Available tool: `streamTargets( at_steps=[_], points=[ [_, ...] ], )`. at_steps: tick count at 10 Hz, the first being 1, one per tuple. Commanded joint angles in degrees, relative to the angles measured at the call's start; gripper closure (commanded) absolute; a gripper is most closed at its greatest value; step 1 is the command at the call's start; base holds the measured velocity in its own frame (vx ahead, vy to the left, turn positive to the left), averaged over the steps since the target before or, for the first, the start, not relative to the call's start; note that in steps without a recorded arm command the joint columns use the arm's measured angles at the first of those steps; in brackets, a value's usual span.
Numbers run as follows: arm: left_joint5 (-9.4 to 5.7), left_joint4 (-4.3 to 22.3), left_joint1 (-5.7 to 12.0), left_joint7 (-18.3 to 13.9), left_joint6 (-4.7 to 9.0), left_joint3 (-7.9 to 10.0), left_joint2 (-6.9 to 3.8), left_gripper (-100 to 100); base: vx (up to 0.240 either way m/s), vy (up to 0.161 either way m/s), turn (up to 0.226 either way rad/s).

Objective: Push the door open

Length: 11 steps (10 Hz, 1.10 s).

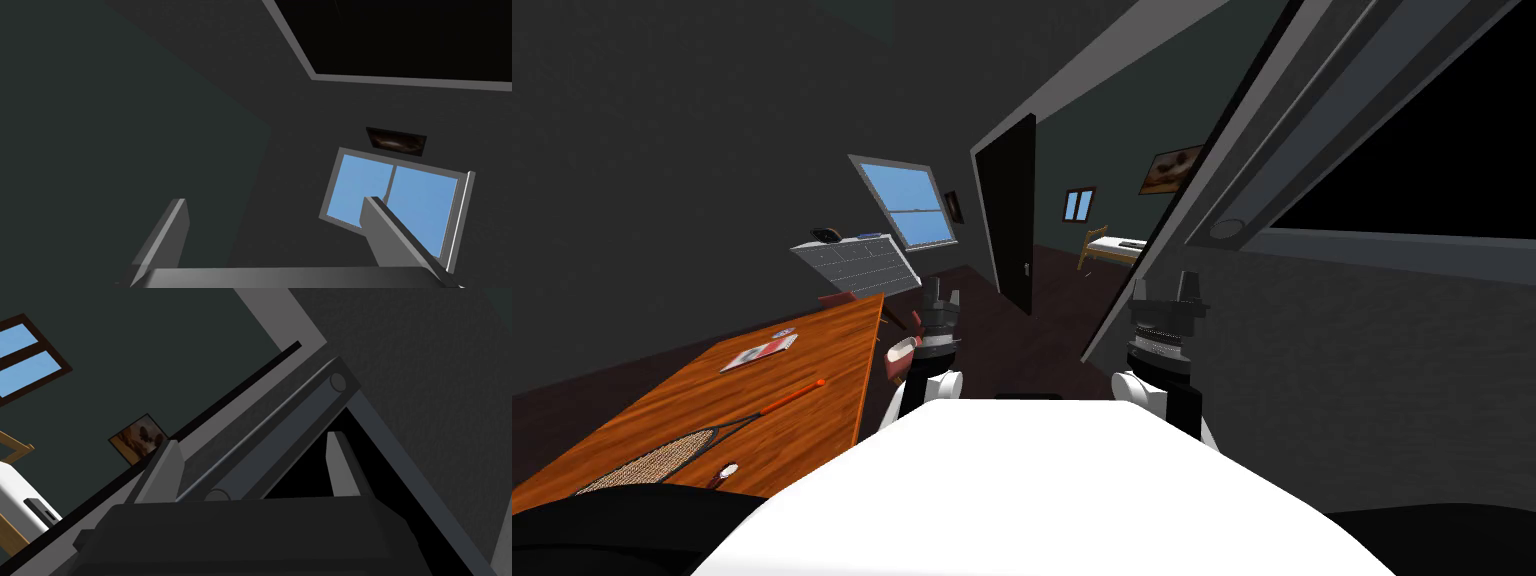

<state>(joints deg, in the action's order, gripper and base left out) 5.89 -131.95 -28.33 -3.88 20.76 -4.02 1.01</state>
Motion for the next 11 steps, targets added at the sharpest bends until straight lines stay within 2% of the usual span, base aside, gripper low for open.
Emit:
streamTargets(
  at_steps=[1, 6, 9, 11],
  points=[
    [-0.23, 1.9, 0.77, 0.1, 0.48, -0.24, -0.72, -100, 0.072, 0.017, -0.066],
    [-0.92, 7.5, 3.10, 0.4, 1.96, -0.95, -2.36, -100, 0.125, 0.039, -0.066],
    [-1.56, 12.8, 5.28, 0.6, 3.34, -1.62, -3.53, -100, 0.143, 0.053, -0.089],
    [-1.80, 14.8, 6.11, 0.7, 3.86, -1.87, -3.92, -100, 0.121, 0.045, -0.056]
  ],
)
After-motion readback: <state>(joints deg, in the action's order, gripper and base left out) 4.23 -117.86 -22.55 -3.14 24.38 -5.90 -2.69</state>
